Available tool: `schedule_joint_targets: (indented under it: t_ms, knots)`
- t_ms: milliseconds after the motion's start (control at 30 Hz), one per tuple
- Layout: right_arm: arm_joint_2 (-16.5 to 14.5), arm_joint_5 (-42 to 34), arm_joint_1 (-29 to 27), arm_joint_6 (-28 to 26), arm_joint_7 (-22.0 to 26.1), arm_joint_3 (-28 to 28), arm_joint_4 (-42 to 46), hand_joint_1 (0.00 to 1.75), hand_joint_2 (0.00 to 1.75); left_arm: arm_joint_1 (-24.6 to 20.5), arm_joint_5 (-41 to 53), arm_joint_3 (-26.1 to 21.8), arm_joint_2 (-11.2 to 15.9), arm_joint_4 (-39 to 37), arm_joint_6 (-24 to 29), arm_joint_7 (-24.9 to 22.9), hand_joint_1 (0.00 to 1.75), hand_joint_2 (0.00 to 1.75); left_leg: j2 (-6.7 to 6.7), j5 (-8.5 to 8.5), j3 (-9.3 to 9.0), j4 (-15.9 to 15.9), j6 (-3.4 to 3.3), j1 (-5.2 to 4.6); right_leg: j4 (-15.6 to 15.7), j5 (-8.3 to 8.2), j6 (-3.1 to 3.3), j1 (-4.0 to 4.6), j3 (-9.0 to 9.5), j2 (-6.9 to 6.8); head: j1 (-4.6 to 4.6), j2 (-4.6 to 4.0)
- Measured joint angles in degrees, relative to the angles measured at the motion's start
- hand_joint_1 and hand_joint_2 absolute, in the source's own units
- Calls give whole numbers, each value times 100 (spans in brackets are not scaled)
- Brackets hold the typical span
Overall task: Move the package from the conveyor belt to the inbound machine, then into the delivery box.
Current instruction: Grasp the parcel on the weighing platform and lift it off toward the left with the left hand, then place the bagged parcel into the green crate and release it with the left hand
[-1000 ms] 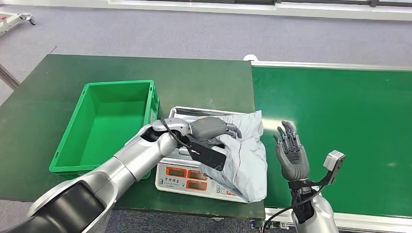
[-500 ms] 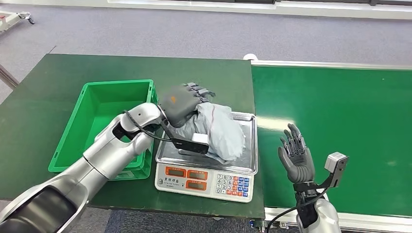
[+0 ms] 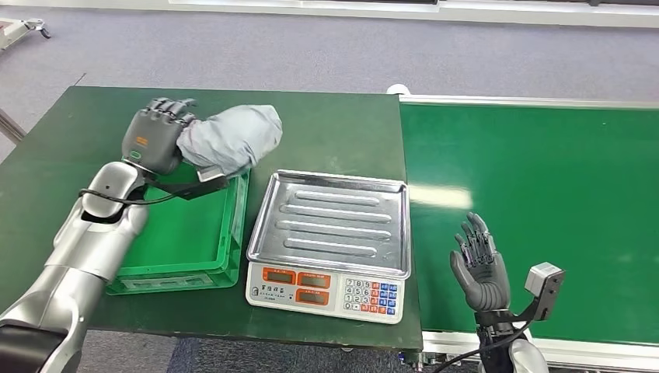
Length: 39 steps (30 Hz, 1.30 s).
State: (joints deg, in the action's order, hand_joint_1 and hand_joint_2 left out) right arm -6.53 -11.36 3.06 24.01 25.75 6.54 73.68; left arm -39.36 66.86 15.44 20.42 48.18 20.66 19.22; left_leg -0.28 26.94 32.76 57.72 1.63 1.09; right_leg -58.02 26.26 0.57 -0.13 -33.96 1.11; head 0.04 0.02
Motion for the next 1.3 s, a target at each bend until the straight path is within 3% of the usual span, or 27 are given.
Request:
schedule_joint_targets:
  t_ms: [333, 367, 467, 500, 700, 933, 1033, 1200, 1300]
  knots:
    - [-49, 9, -90, -65, -11, 13, 78, 0, 175, 242, -41, -1257, 364, 6, 280, -52, 175, 175, 11, 1, 5, 0, 1, 0, -1, -2, 7, 1, -9, 12, 0, 0]
    - [-54, 11, -93, -68, -11, 20, 86, 0, 175, 315, 21, -1382, 386, 16, 282, -76, 139, 175, 7, 1, 7, 0, 1, 1, -1, -1, 7, 1, -10, 10, 0, 0]
    - [-87, 25, -88, -58, -22, 52, 99, 0, 175, 580, 126, -1729, 403, 69, 174, -180, 8, 175, 3, 1, 12, -1, 1, 1, -1, 0, 8, 2, -10, 6, 1, 0]
    - [-97, 32, -85, -44, -29, 66, 100, 0, 175, 677, 116, -1841, 397, 84, 55, -161, 0, 175, 3, 1, 12, -1, 1, 0, -1, 0, 8, 1, -10, 6, 1, 0]
    - [-141, 187, -10, 24, -71, 113, 100, 0, 175, 1301, -152, -2255, 235, 110, -618, 474, 0, 175, 4, 1, 10, 0, 1, -5, 0, -1, 7, -6, -10, 6, 1, 0]
    - [-175, 463, 183, -17, -97, 110, 80, 0, 175, 1664, -1024, -2302, -337, 463, -1413, 801, 0, 175, -2, -1, 10, 1, 1, -6, 0, -5, 3, -9, -10, -2, 0, 0]
    - [-175, 545, 313, -68, -114, 84, 62, 0, 175, 1768, -1965, -2276, -643, 809, -2191, 873, 0, 175, -3, -2, 11, 2, 0, -8, 0, -7, 2, -11, -9, -4, 1, 0]
    - [-153, 669, 556, -243, -212, -101, -9, 0, 175, 1953, -4331, -2072, -1054, 1515, -4012, 847, 0, 175, -4, -2, 12, 3, 0, -11, 0, -7, 1, -14, -11, -6, 1, 0]
    - [-150, 768, 714, -415, -300, -295, -66, 0, 175, 1944, -5436, -1841, -1320, 1753, -4460, 550, 0, 175, -8, -2, 12, 4, -1, -14, 0, -7, 0, -16, -9, -10, 1, 0]
